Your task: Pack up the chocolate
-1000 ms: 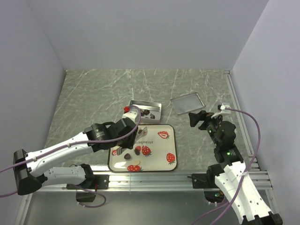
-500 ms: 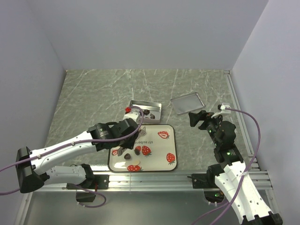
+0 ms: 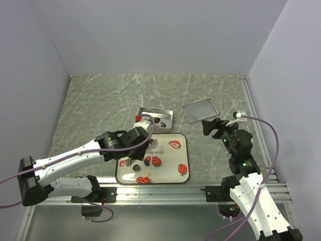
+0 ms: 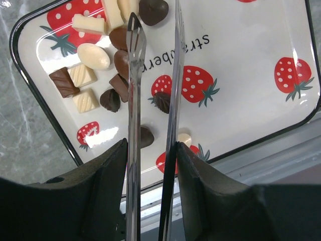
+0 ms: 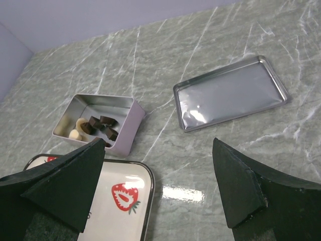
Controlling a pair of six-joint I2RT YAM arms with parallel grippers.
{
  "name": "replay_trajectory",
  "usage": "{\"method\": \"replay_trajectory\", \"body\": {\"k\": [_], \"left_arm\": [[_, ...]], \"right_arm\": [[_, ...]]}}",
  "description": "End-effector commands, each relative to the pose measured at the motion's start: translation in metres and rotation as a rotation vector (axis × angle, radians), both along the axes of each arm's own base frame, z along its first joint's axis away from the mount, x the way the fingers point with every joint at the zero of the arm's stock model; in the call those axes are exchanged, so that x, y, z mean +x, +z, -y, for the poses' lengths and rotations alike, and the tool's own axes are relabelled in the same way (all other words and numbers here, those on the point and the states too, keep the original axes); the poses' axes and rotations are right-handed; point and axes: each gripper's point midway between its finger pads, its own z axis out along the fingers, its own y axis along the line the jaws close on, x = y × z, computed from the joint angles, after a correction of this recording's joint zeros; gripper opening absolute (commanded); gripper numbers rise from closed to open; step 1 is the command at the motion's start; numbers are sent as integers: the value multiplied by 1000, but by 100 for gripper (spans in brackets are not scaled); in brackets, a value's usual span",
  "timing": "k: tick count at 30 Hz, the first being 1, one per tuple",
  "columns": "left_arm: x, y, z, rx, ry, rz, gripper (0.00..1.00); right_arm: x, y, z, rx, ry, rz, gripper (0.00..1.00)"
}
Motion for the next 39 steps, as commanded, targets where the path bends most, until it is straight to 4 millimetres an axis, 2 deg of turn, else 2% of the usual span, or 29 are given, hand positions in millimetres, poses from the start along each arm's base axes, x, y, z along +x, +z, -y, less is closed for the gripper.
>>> {"method": "replay_trajectory", "body": {"k": [1, 7, 20, 31, 34, 39], "left_arm": [[-2, 10, 11, -80, -6, 5, 48], [-7, 8, 11, -81, -11, -12, 48], [9, 0, 13, 16, -17, 28, 49], [18, -8, 21, 18, -48, 12, 49], [19, -9, 21, 24, -51, 11, 46], [19, -5, 19, 18, -45, 17, 36]], "right_arm": [[4, 9, -1, 1, 8, 40, 94], [6, 8, -2, 2, 12, 35, 94], [6, 12, -4, 3, 18, 46, 94], [3, 14, -2, 5, 17, 56, 94], [1, 14, -2, 5, 14, 59, 94], [1, 16, -2, 4, 15, 61, 94]]}}
